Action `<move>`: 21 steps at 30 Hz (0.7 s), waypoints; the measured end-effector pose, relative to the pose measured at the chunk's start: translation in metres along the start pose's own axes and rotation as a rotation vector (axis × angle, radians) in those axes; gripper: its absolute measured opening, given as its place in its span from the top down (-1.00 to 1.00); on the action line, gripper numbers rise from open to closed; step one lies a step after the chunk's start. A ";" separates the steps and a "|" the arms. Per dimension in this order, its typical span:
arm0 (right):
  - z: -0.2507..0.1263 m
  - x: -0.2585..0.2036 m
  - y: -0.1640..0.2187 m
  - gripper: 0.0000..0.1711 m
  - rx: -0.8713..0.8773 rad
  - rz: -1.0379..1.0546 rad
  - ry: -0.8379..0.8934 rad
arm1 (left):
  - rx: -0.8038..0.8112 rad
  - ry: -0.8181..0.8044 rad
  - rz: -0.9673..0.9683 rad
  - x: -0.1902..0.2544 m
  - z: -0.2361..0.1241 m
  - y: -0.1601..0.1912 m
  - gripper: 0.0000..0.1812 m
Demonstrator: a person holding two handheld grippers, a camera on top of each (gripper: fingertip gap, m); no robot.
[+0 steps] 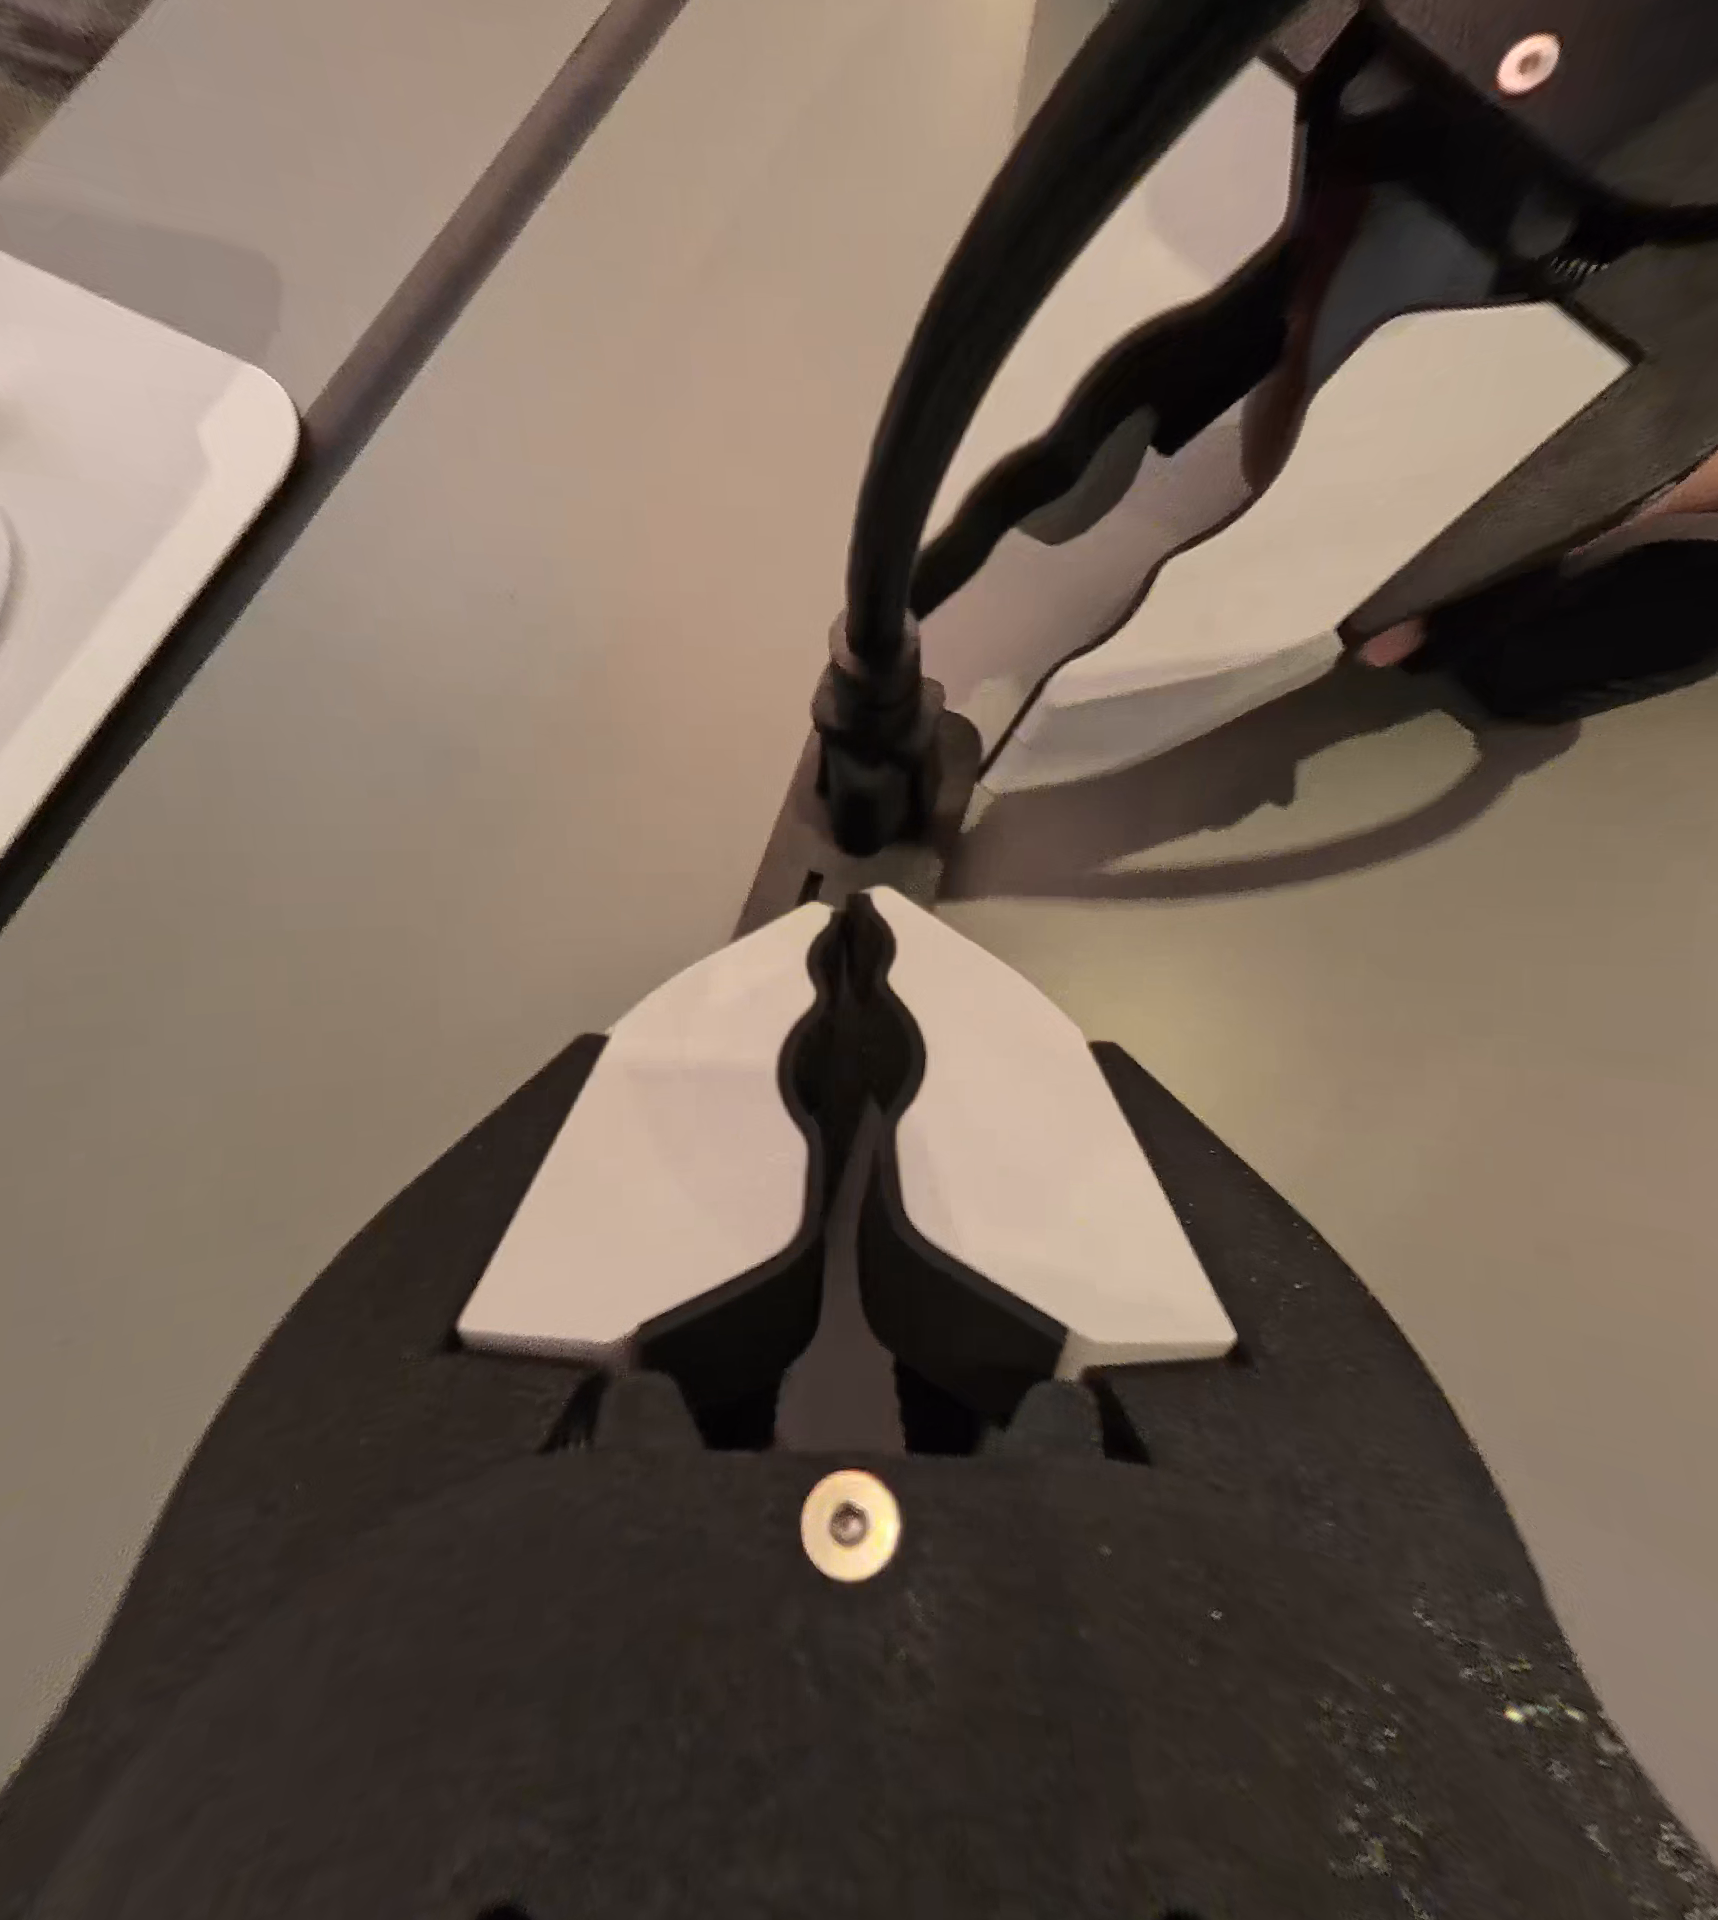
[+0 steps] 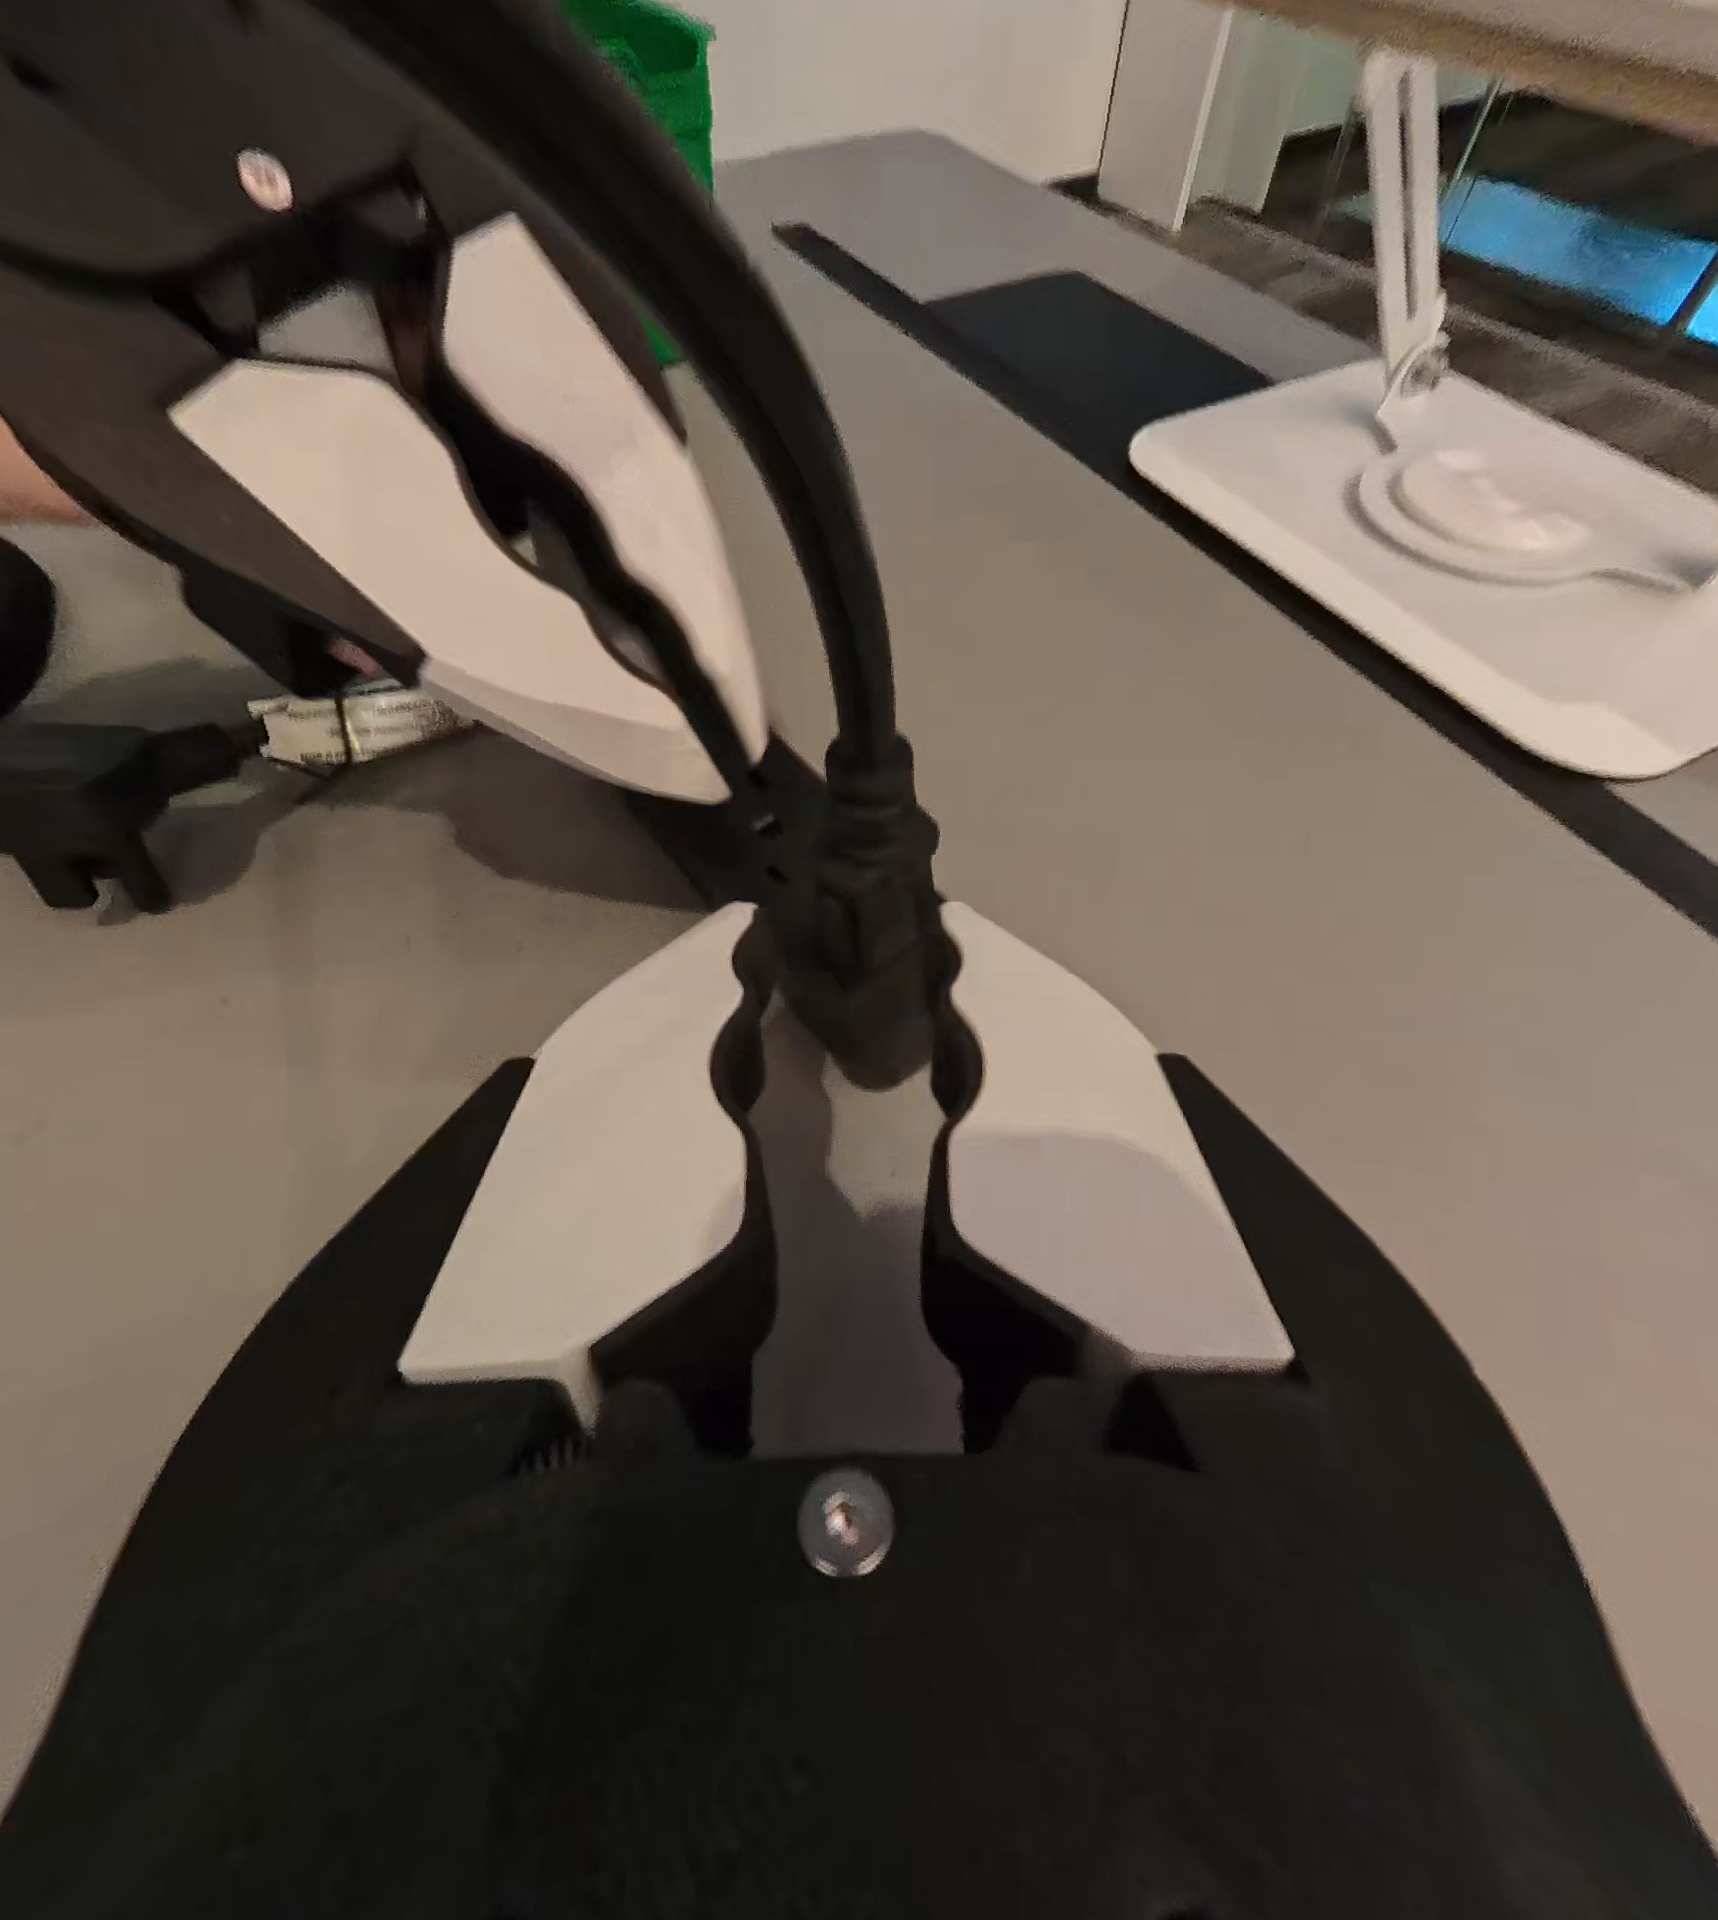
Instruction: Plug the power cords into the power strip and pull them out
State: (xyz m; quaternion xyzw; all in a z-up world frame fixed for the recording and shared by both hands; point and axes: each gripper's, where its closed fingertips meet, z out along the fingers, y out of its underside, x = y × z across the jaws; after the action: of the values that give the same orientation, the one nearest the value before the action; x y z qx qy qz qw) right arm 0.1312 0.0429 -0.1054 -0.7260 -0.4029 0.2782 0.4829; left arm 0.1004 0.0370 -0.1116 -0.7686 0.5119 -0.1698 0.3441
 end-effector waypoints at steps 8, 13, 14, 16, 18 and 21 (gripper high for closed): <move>0.015 0.006 -0.012 0.69 0.028 0.050 0.005 | -0.086 -0.227 -0.012 -0.022 0.025 0.010 1.00; 0.013 0.006 -0.011 0.70 0.042 0.153 0.012 | -0.085 -0.277 -0.095 -0.024 0.026 0.010 0.99; 0.013 0.006 -0.010 0.71 0.042 0.184 0.019 | -0.076 -0.286 -0.102 -0.025 0.026 0.009 0.99; 0.012 0.006 -0.010 0.72 0.048 0.215 0.029 | -0.077 -0.298 -0.088 -0.024 0.025 0.010 0.97; 0.011 0.004 -0.010 0.72 0.051 0.215 0.028 | -0.180 -0.419 0.010 -0.036 0.014 0.016 0.82; 0.010 0.002 -0.009 0.72 0.057 0.210 0.030 | -0.368 -0.694 0.341 -0.061 -0.016 0.019 0.87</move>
State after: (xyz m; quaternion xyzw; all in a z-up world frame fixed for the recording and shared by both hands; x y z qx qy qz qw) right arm 0.1216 0.0514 -0.1006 -0.7542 -0.3093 0.3279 0.4775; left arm 0.0528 0.0815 -0.1078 -0.7331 0.5074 0.2522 0.3761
